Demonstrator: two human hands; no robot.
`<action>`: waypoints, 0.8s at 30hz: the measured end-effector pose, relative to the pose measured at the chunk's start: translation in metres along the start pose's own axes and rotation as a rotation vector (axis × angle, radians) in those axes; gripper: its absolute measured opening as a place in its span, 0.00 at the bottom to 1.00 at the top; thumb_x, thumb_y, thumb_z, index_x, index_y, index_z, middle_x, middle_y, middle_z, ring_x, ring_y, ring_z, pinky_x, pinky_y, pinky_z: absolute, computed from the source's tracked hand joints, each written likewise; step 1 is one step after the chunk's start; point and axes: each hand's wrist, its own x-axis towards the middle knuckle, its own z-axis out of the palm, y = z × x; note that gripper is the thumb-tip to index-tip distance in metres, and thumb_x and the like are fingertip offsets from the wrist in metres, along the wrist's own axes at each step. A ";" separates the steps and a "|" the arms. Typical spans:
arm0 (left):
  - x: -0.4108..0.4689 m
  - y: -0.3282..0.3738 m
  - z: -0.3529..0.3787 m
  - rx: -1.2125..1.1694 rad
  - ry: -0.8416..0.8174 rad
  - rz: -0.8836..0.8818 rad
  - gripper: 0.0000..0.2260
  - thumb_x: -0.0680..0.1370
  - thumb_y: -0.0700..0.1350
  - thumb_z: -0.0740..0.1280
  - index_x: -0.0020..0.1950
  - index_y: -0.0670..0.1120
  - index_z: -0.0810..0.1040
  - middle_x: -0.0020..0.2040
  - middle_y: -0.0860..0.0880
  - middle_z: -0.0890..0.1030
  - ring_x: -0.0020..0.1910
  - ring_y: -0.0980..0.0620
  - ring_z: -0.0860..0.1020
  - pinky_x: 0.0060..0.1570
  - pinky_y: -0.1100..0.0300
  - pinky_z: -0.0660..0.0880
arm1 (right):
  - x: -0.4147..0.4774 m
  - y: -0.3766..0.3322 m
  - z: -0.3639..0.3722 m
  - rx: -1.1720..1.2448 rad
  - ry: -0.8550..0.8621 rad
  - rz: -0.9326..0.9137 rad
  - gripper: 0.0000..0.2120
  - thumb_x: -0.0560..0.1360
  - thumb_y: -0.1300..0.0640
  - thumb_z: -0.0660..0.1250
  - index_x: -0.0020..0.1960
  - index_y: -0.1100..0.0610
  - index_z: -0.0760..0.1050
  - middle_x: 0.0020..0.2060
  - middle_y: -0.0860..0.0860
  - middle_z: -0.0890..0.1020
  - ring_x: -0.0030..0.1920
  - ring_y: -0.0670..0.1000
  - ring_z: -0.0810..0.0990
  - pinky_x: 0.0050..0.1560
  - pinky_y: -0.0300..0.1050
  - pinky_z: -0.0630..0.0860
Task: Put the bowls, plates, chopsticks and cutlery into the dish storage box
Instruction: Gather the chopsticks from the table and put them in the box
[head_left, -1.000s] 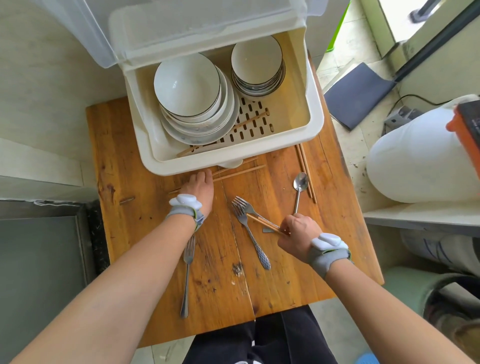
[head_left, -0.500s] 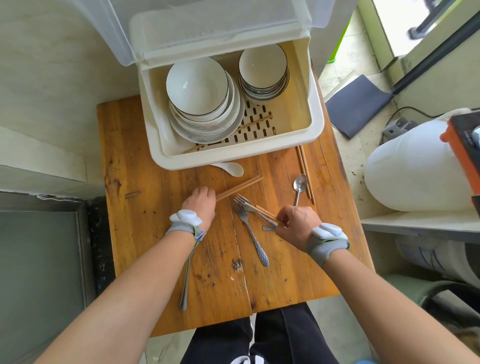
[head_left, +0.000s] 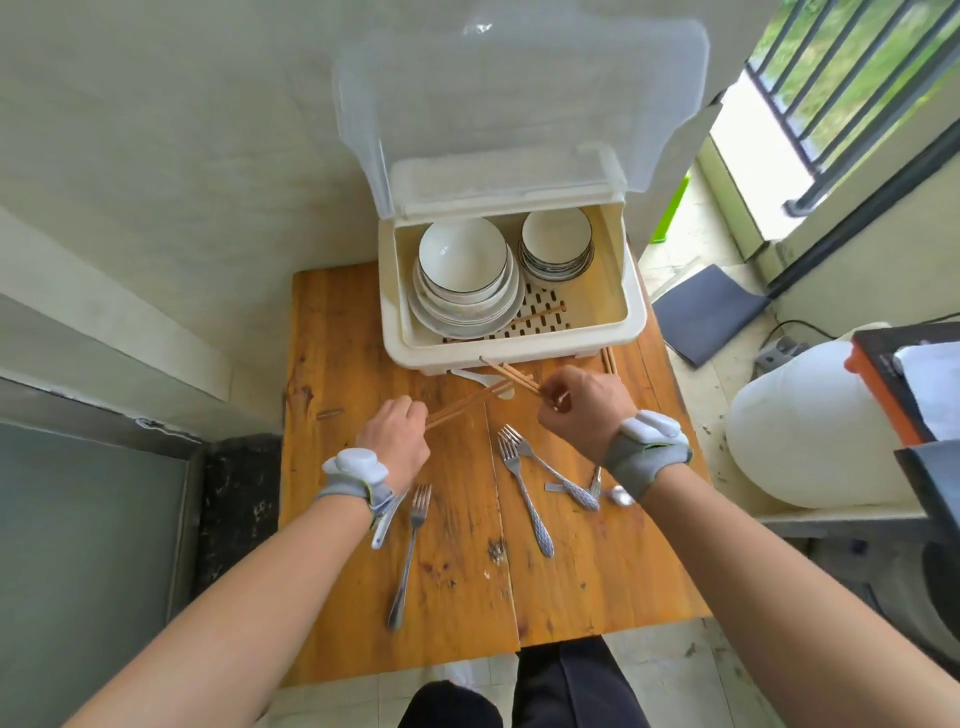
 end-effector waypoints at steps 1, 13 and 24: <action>0.000 -0.001 -0.009 -0.005 0.003 -0.023 0.10 0.65 0.32 0.70 0.44 0.40 0.79 0.42 0.42 0.78 0.44 0.40 0.78 0.30 0.52 0.74 | 0.009 -0.010 -0.012 0.008 0.032 -0.023 0.07 0.72 0.55 0.70 0.49 0.55 0.81 0.40 0.48 0.83 0.40 0.51 0.81 0.45 0.44 0.79; 0.014 -0.023 -0.046 0.068 0.043 -0.002 0.14 0.57 0.35 0.77 0.39 0.44 0.79 0.36 0.47 0.77 0.35 0.47 0.78 0.23 0.57 0.75 | 0.143 -0.055 -0.053 -0.227 -0.142 -0.210 0.11 0.74 0.57 0.65 0.55 0.56 0.79 0.47 0.53 0.83 0.46 0.56 0.81 0.44 0.46 0.78; 0.027 -0.036 -0.027 0.035 0.026 0.036 0.11 0.65 0.38 0.73 0.46 0.44 0.79 0.41 0.49 0.78 0.39 0.49 0.77 0.31 0.57 0.78 | 0.182 -0.007 0.002 -0.336 -0.496 -0.097 0.14 0.77 0.46 0.67 0.62 0.46 0.76 0.59 0.47 0.79 0.58 0.53 0.79 0.59 0.53 0.77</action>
